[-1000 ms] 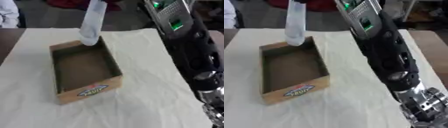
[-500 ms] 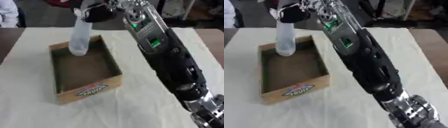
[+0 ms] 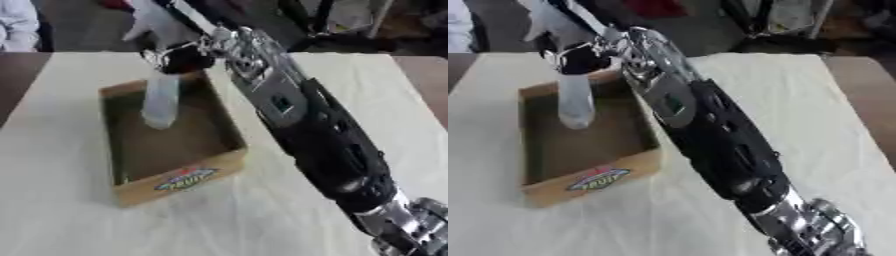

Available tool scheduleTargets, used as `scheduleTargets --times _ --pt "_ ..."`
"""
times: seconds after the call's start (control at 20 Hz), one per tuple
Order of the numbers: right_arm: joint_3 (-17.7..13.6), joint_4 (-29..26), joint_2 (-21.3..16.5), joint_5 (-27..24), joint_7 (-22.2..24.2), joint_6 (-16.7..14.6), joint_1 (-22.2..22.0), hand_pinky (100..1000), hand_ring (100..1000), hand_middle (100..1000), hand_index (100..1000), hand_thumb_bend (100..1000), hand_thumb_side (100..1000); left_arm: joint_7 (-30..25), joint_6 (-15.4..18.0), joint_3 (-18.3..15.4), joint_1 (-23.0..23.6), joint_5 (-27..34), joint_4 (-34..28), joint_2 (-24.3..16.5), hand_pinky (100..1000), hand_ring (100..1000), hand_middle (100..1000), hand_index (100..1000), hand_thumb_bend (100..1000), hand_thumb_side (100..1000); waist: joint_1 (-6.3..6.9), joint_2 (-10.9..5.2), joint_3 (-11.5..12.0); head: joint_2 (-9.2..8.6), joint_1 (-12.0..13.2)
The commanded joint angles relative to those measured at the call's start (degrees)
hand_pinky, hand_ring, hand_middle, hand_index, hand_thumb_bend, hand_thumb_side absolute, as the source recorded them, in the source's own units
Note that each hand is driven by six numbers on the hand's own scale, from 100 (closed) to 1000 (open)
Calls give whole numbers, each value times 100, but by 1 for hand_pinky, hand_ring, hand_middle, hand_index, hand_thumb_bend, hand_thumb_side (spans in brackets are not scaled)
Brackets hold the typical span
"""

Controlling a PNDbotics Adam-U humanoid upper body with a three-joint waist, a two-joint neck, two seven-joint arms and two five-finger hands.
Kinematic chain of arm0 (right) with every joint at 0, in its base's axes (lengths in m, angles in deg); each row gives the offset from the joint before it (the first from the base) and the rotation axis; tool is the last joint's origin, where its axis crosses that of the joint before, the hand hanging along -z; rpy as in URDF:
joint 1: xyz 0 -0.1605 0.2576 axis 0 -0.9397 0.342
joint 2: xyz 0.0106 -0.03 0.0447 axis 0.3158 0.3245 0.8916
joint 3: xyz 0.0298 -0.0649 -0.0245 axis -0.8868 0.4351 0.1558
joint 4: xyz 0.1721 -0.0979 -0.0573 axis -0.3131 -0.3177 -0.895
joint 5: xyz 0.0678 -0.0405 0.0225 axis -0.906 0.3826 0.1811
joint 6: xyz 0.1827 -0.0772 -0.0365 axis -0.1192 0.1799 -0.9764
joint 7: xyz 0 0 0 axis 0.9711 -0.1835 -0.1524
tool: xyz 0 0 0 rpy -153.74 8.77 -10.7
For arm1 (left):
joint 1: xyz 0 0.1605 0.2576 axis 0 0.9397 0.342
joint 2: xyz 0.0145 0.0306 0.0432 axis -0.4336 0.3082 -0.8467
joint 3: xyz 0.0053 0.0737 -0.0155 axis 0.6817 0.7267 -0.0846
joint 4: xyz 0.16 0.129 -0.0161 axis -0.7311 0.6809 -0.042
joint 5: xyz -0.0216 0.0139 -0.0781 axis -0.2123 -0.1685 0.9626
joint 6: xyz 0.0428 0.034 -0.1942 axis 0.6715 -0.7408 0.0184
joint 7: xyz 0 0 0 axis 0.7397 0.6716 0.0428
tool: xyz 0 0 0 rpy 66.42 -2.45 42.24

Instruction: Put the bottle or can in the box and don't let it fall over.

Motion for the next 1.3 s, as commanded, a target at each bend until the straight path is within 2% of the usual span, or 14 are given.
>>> scheduleTargets --times 0.05,0.1,0.2,0.35,0.6,0.65,0.8,0.95,1.1,1.3 --pt "-40 133 12 211 688 -219 165 822 883 912 847 100 100 26 -4 -50 -46 21 -107 -64 646 778 716 773 283 519 27 -74 12 -20 23" --pt "-75 155 16 264 853 -273 169 859 933 961 883 100 100 27 -7 -51 -49 21 -107 -64 646 778 716 773 283 517 26 -75 12 -18 29" --pt "-121 198 10 383 1089 -331 165 889 971 1000 912 100 128 24 -9 -51 -56 19 -112 -69 646 778 716 773 284 515 24 -79 12 -17 48" --pt "-138 243 14 498 1312 -412 156 931 1000 1000 947 100 424 16 -16 -49 -60 16 -112 -73 647 778 716 774 285 516 17 -87 4 -11 74" --pt "-179 177 -13 452 1475 -496 179 960 1000 1000 961 100 544 -31 -32 -32 -67 12 -110 -74 647 778 716 774 284 510 1 -106 6 -6 89" --pt "-196 142 -30 431 1472 -484 185 959 1000 1000 961 100 513 -41 -36 -29 -62 11 -107 -77 647 778 717 774 285 518 -1 -112 0 -5 96" --pt "-264 53 -88 331 1448 -418 203 960 1000 1000 962 100 526 -79 -46 -17 -56 5 -101 -83 647 778 717 774 286 515 -10 -129 -15 -2 109" --pt "-321 -13 -169 149 1523 -378 249 974 1000 1000 969 100 100 -95 -53 -22 -56 1 -98 -89 648 778 716 775 285 508 -17 -152 -27 0 126" --pt "-421 -101 -248 -115 1620 -250 284 974 1000 1000 955 100 142 -120 -55 -19 -44 7 -92 -94 648 778 716 774 282 503 -13 -166 -42 6 143" --pt "-532 -264 -338 -549 1470 50 314 970 1000 1000 947 100 133 -160 -56 -20 -35 7 -85 -91 649 778 716 775 282 504 -7 -175 -54 5 154"
